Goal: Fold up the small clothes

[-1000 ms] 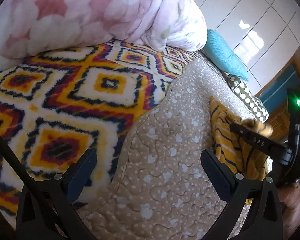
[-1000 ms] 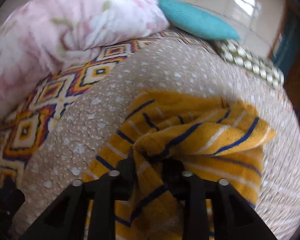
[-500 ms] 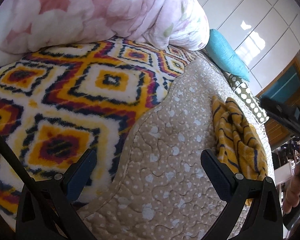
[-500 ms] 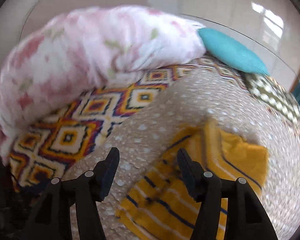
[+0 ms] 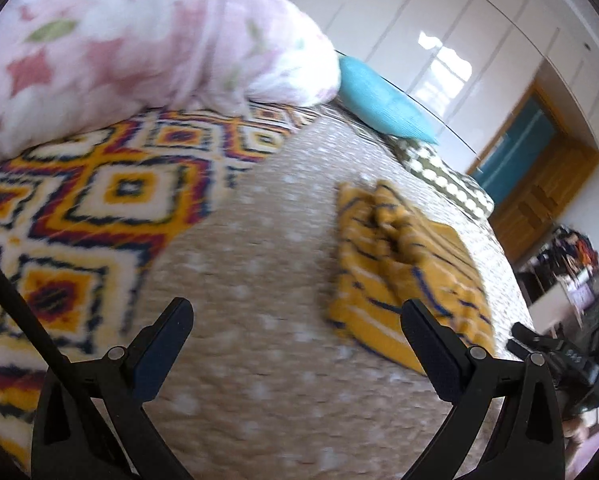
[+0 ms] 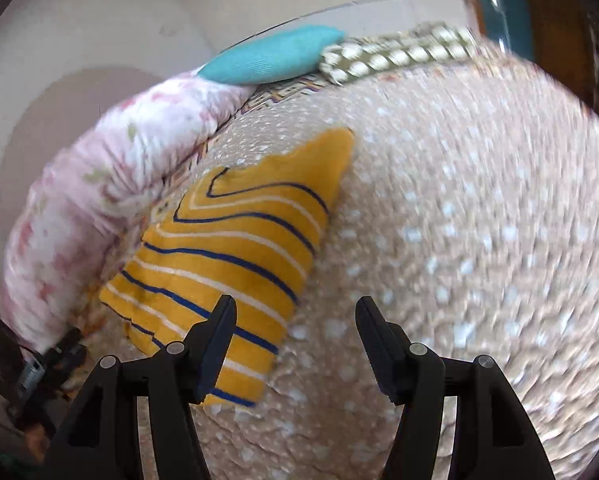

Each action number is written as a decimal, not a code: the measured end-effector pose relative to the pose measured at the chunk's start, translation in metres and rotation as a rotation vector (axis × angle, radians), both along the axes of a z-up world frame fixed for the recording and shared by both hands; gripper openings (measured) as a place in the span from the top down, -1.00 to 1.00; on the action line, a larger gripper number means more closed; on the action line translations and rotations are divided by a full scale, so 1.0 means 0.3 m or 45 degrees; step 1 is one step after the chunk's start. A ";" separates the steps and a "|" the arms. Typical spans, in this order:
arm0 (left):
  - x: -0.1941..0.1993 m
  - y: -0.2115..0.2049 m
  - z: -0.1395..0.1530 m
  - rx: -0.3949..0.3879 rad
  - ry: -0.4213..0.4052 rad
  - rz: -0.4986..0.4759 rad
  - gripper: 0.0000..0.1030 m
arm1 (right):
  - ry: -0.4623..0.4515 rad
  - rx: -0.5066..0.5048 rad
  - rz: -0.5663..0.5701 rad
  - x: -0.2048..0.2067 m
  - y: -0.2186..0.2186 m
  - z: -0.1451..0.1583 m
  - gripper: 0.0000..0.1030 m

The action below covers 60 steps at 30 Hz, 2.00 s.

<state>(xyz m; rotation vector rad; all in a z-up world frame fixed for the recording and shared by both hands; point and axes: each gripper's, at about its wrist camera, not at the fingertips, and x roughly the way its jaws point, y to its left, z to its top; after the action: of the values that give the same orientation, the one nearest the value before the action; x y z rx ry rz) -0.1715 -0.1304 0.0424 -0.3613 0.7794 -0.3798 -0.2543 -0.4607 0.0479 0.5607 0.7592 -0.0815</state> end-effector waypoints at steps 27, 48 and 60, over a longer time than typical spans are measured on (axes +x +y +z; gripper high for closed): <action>0.347 -0.409 0.060 0.331 0.023 -0.422 0.78 | -0.173 0.283 0.035 0.025 -0.039 -0.196 -0.30; 0.402 -0.163 -0.080 0.073 0.131 -0.283 -0.14 | -0.195 0.522 0.051 0.190 -0.073 -0.168 -0.73; 0.400 -0.318 -0.105 -0.101 0.270 -0.436 0.13 | -0.077 0.401 0.179 0.446 0.012 -0.161 0.21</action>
<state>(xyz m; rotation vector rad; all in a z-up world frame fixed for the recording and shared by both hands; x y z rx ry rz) -0.0514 -0.2259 0.0108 -0.3458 1.0400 -0.7027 -0.1205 -0.4571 -0.0004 0.8030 0.7551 0.1879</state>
